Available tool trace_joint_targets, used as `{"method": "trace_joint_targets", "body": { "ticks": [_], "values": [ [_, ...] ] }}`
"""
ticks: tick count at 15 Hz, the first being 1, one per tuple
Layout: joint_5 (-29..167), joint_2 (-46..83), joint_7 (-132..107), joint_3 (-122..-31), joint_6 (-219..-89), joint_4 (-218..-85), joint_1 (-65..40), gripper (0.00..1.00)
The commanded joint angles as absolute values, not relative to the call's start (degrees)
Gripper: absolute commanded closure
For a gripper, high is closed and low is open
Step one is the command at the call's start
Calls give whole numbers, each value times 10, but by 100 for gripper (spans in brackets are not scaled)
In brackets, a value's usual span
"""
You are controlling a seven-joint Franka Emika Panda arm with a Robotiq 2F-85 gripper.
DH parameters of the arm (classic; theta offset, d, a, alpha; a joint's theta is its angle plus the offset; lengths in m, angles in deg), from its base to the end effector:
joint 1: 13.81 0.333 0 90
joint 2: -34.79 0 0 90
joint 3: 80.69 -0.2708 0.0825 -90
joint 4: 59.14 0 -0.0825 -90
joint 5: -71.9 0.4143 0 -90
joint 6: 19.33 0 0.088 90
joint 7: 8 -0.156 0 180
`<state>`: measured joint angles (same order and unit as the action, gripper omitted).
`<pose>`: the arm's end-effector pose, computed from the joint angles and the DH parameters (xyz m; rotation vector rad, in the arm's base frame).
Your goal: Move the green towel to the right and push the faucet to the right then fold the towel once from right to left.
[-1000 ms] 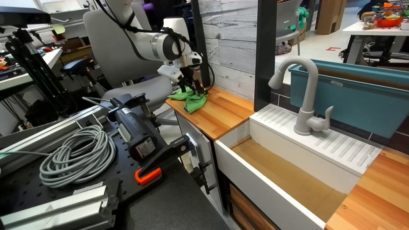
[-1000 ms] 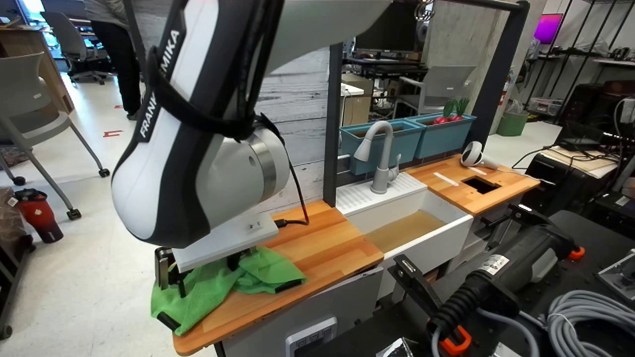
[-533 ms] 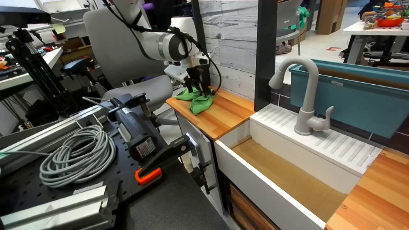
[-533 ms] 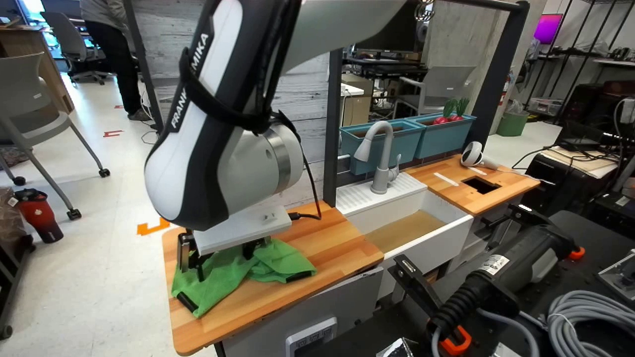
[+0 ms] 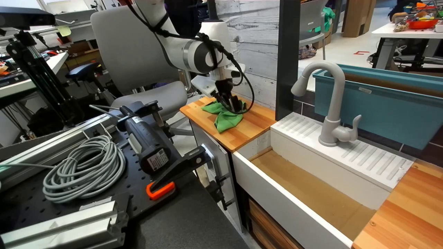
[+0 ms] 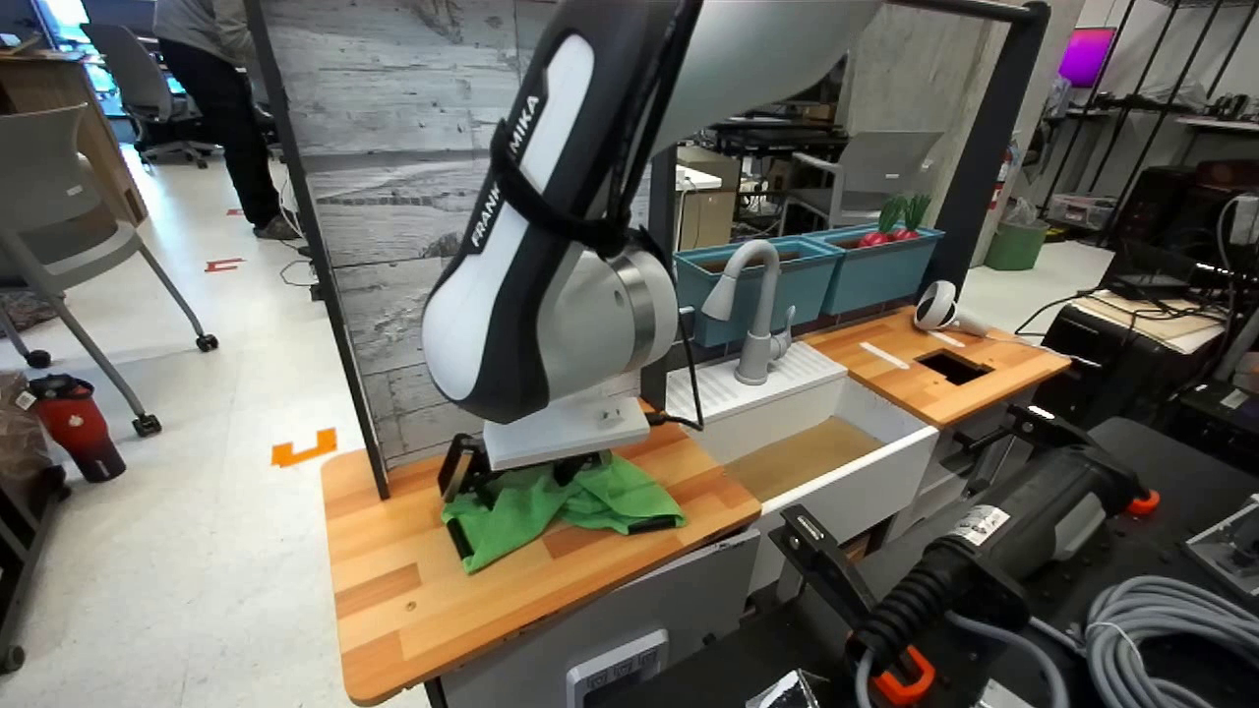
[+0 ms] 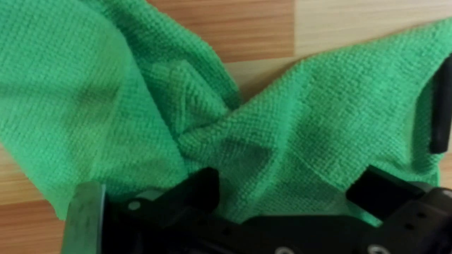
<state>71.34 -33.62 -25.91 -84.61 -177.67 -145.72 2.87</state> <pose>0.5889 0.2243 -0.1338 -3.0658 -0.0166 -0.0585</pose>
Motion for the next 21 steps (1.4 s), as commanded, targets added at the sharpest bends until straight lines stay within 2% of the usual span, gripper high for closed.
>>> {"method": "trace_joint_targets", "body": {
  "ticks": [1, 9, 17, 21],
  "values": [
    [739, -334, -246, -843, -1802, -1484, 7, 0],
    [738, -308, -258, -833, -1803, -1515, 19, 0],
    [724, -173, -292, -780, -1865, -1700, 120, 0],
    [717, -81, -307, -750, -1857, -1797, 161, 0]
  ]
}}
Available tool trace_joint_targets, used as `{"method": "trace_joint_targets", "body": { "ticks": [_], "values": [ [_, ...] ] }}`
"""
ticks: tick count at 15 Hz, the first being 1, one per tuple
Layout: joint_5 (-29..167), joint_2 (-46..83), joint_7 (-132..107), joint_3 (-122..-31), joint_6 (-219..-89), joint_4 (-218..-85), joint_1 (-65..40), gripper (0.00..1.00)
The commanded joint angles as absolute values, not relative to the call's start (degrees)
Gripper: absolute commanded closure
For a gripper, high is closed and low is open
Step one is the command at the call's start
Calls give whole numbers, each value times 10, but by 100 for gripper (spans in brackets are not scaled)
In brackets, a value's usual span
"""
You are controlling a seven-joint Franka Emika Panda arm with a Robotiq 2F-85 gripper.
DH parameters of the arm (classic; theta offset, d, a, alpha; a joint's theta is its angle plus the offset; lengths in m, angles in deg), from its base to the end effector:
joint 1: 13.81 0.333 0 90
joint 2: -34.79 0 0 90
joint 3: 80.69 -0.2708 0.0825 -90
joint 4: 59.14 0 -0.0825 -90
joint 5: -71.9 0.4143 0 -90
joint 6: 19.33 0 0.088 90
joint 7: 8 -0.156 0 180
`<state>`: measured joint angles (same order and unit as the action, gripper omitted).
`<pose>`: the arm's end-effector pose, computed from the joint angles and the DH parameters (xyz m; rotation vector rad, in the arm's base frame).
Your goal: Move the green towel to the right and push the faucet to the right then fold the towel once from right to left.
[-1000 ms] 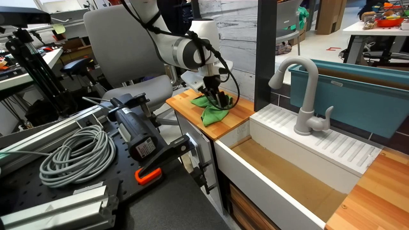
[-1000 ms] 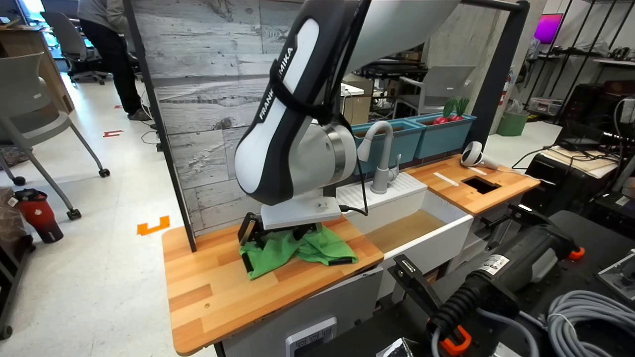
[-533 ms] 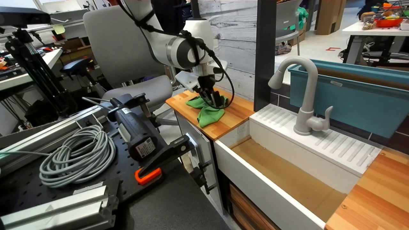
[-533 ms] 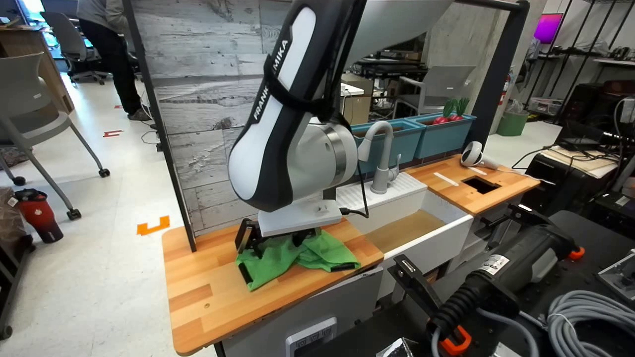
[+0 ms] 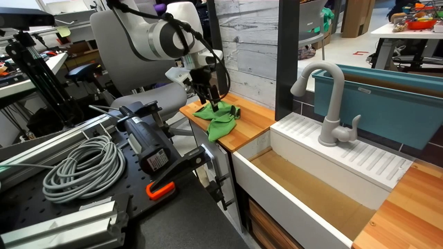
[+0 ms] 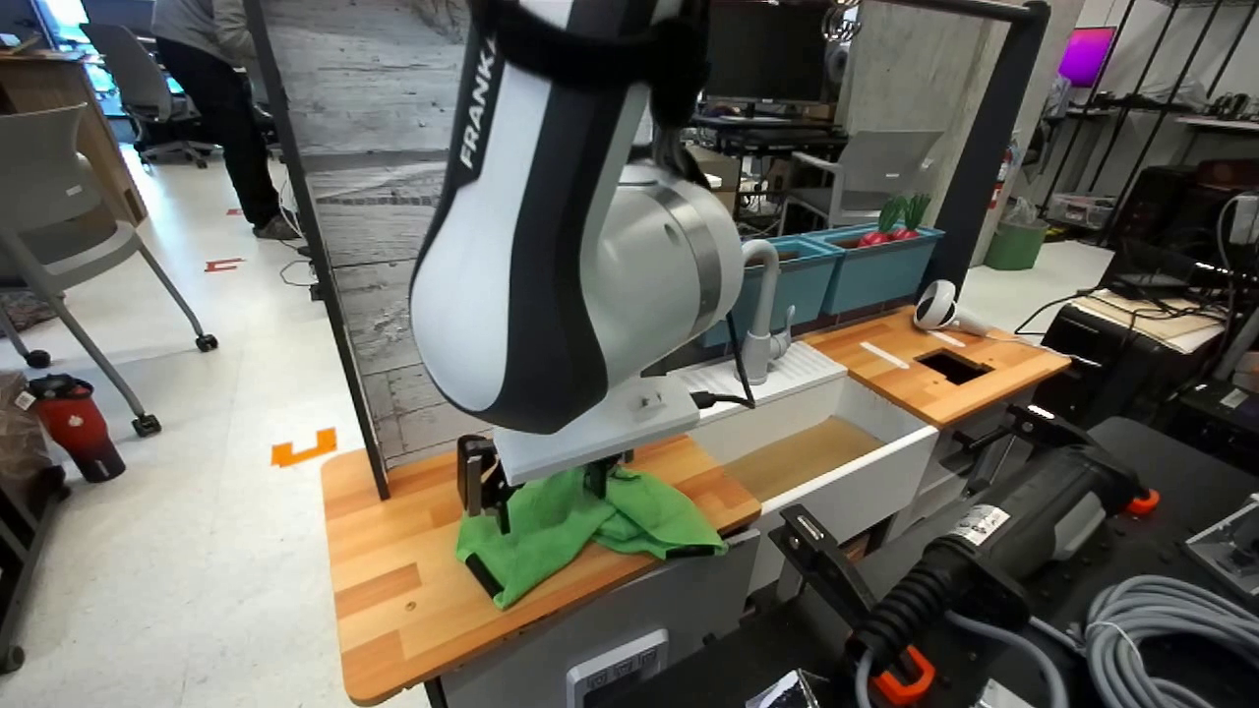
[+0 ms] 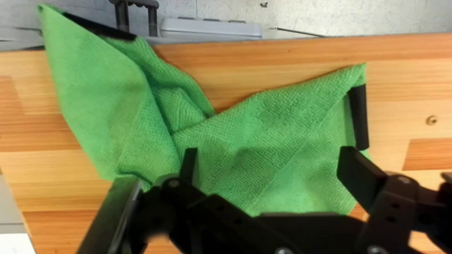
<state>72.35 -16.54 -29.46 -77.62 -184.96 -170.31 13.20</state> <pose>0.5173 0.2226 -0.0827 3.1241 0.0890 0.1042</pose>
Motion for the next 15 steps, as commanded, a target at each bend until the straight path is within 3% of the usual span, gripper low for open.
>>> {"method": "trace_joint_targets", "body": {
  "ticks": [1, 8, 15],
  "values": [
    [714, -52, -304, -745, -1853, -1824, 164, 0],
    [710, 116, -340, -685, -1882, -1964, 139, 0],
    [707, 146, -345, -678, -1861, -1969, 54, 0]
  ]
}}
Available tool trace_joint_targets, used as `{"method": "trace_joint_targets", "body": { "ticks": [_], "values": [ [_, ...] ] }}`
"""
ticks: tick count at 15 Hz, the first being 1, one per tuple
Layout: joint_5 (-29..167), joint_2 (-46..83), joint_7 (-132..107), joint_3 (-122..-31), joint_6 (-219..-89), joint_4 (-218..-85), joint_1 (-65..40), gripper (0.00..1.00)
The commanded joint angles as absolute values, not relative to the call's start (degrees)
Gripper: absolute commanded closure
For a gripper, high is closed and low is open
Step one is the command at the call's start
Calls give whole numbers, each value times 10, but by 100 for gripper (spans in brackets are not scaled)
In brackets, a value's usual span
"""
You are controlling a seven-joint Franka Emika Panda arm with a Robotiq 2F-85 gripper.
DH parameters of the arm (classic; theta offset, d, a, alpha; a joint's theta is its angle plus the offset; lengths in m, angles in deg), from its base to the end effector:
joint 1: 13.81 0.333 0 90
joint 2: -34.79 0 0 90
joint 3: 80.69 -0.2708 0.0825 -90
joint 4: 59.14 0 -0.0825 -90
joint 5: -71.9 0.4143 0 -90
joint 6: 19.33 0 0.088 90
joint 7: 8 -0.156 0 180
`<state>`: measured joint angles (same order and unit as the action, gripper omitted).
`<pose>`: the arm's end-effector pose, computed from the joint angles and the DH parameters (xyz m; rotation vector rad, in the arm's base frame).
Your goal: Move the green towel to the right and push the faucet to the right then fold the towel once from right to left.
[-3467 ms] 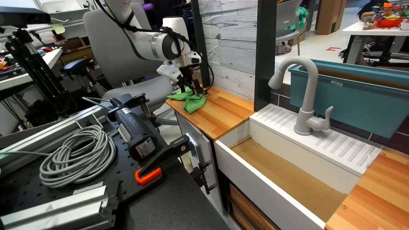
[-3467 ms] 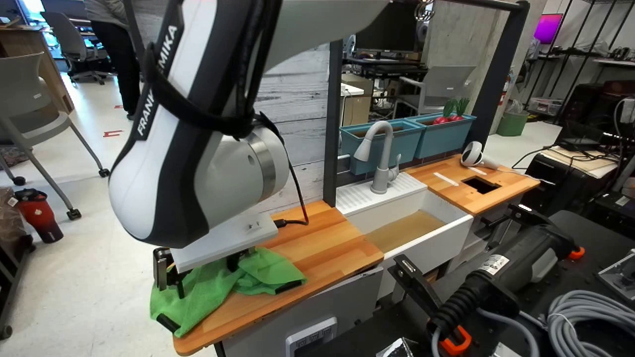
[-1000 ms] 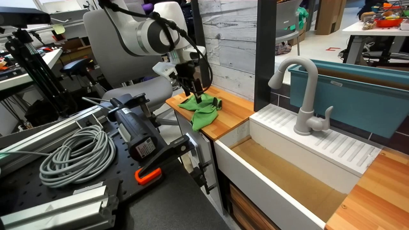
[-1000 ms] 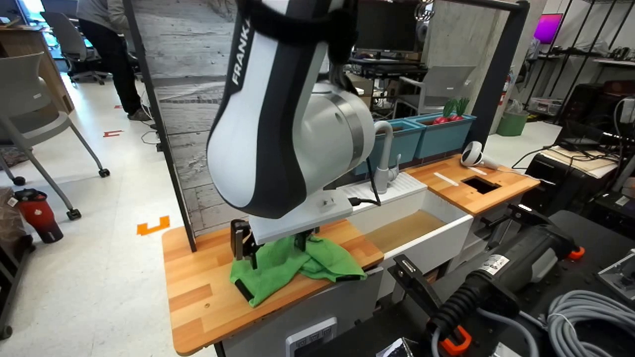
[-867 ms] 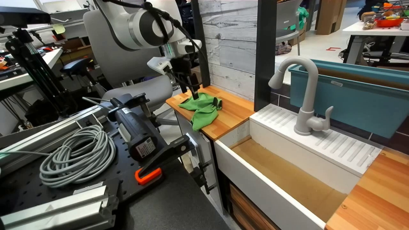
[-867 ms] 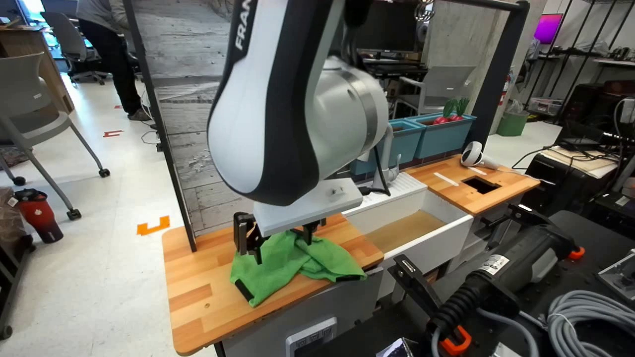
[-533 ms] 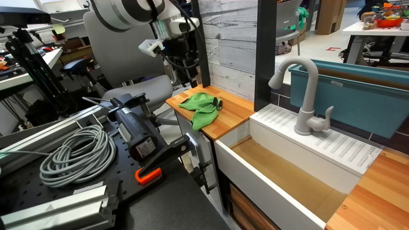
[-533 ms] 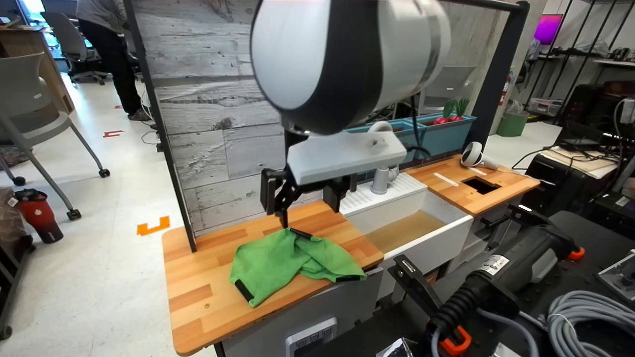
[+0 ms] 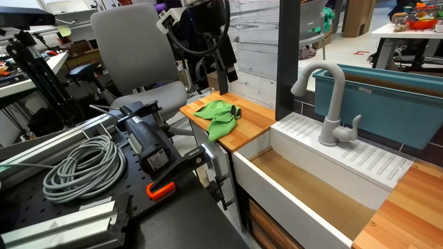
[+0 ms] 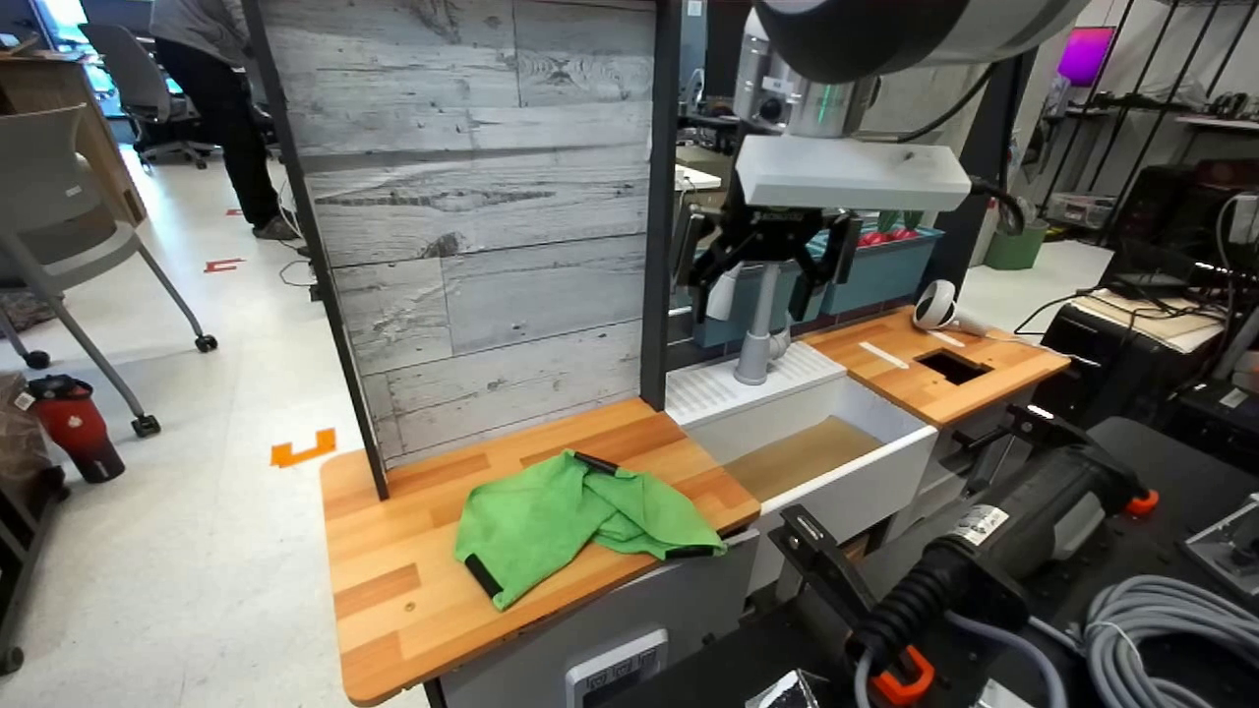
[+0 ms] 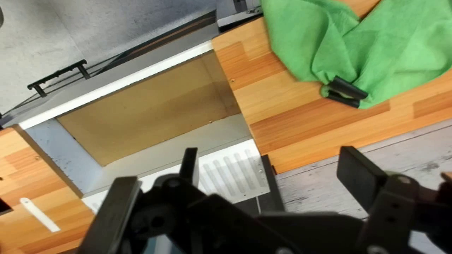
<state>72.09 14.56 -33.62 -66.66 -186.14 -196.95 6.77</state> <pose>0.5144 0.0442 0.0704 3.0578 -0.4850 0.2788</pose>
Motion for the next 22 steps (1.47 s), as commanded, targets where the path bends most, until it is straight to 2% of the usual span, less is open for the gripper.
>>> {"method": "trace_joint_targets", "body": {
  "ticks": [1, 11, 22],
  "values": [
    [706, 147, -343, -678, -1861, -1969, 44, 0],
    [736, 117, -367, -697, -1881, -1922, 28, 0],
    [881, 105, -346, -764, -1885, -1854, -118, 0]
  ]
}}
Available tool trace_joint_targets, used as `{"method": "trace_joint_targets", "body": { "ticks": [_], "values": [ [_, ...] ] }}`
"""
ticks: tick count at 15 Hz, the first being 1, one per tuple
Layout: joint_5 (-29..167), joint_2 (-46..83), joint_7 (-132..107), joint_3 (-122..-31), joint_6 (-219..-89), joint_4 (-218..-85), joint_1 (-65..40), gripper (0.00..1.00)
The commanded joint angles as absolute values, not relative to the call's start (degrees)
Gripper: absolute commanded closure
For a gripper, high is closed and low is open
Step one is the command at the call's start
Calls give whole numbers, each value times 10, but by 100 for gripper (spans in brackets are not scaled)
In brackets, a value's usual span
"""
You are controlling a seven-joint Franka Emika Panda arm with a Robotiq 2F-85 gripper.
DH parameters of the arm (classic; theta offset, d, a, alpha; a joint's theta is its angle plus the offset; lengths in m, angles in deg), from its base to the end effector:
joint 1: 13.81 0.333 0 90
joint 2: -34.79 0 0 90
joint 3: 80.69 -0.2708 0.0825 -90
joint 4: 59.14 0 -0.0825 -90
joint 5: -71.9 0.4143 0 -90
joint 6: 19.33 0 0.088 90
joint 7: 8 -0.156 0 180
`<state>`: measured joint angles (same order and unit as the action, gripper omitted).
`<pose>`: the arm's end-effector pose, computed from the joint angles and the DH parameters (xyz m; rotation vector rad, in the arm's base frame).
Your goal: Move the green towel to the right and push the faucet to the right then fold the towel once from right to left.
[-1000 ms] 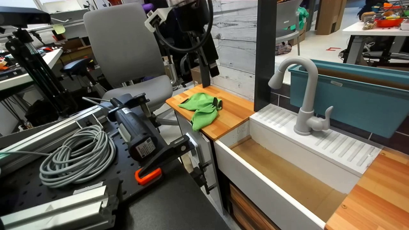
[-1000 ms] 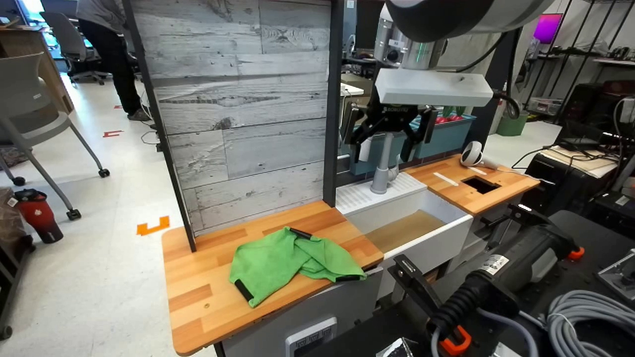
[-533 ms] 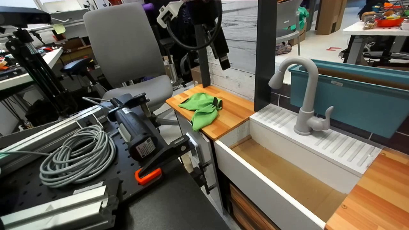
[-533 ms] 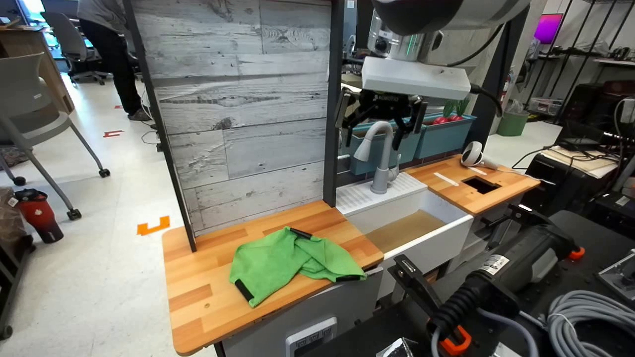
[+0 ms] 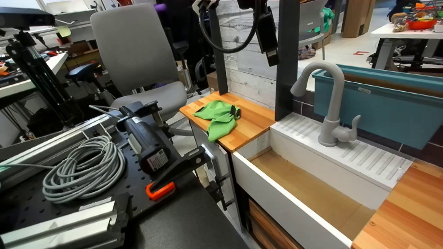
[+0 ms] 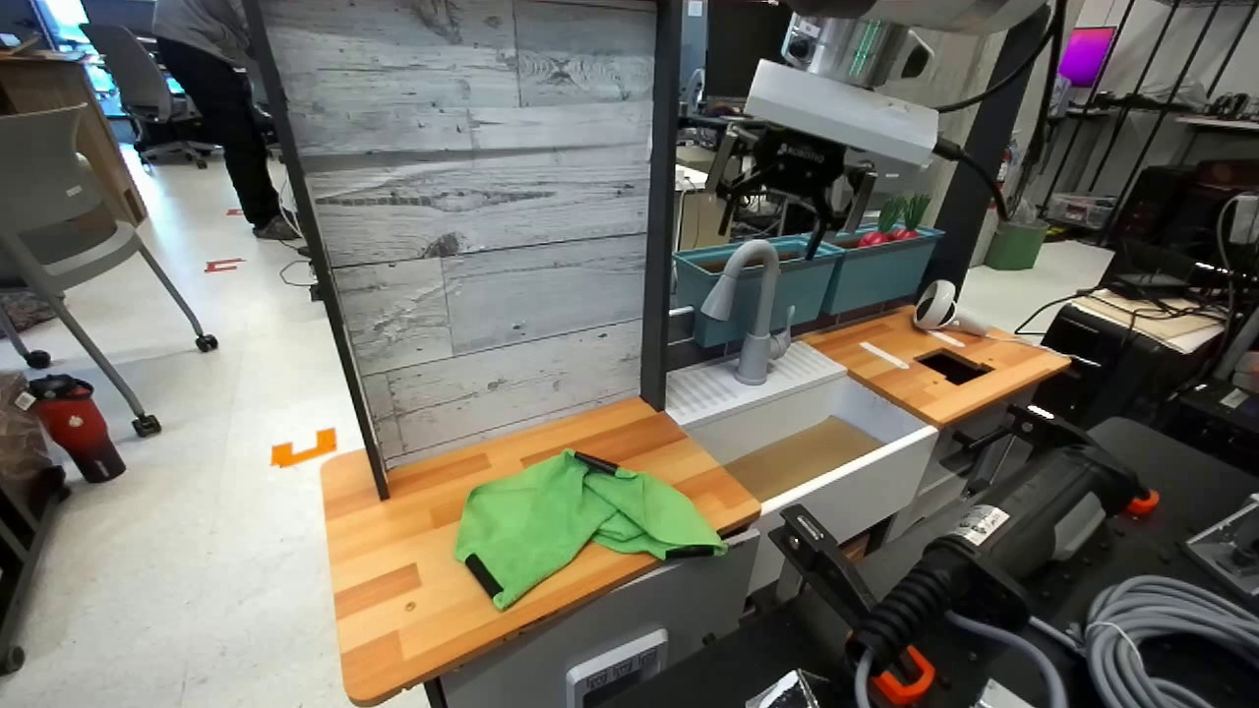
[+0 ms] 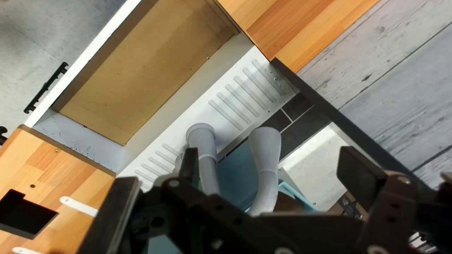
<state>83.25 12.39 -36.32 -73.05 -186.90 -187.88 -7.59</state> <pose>0.5797 -0.0304 0.1063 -2.8453 1.0207 -0.4262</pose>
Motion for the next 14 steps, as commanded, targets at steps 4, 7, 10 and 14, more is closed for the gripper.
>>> {"method": "trace_joint_targets", "body": {
  "ticks": [4, 7, 10, 14],
  "values": [
    [942, 69, -340, -790, -1882, -1805, -167, 0],
    [967, 34, -347, -795, -1884, -1765, -185, 0],
    [977, 3, -351, -797, -1880, -1729, -191, 0],
    [978, -32, -352, -802, -1877, -1696, -185, 0]
  ]
}}
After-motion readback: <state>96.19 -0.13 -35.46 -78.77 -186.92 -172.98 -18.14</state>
